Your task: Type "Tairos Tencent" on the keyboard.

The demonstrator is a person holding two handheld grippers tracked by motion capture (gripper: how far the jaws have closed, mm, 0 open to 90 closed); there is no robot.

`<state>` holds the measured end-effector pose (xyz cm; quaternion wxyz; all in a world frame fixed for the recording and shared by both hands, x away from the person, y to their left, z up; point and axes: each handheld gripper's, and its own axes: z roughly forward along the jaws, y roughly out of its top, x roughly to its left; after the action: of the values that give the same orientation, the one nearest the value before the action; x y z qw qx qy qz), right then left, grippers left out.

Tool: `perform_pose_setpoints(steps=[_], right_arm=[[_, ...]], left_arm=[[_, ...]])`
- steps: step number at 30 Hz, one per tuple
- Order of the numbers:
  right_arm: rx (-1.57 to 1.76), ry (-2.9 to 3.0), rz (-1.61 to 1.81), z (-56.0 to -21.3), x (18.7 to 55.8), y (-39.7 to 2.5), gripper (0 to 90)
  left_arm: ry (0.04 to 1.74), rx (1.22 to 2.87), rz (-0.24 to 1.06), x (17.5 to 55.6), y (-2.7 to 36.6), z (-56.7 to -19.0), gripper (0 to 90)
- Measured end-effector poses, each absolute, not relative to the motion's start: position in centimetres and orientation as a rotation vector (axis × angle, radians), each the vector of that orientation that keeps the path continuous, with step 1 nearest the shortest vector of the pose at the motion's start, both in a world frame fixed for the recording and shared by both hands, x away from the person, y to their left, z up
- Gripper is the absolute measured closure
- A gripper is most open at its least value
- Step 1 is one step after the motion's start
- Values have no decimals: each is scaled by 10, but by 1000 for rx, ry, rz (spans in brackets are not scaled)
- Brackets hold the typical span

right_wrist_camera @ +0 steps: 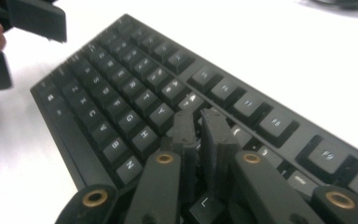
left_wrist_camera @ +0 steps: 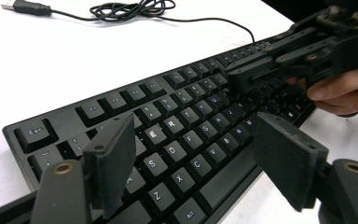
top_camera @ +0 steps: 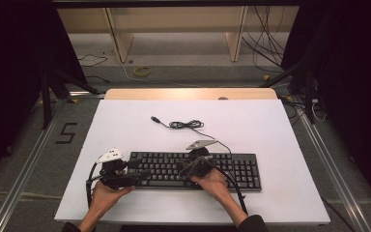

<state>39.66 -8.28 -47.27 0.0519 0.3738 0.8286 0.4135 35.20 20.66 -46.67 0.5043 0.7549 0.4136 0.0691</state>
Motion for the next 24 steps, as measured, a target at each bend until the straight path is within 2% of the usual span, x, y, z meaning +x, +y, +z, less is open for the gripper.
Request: perform_pose_setpoints(steps=[24], right_arm=[[1098,2503,1352,-460,387,-92,639]], left_arm=[[1011,1826,166,357,206,-467,306]])
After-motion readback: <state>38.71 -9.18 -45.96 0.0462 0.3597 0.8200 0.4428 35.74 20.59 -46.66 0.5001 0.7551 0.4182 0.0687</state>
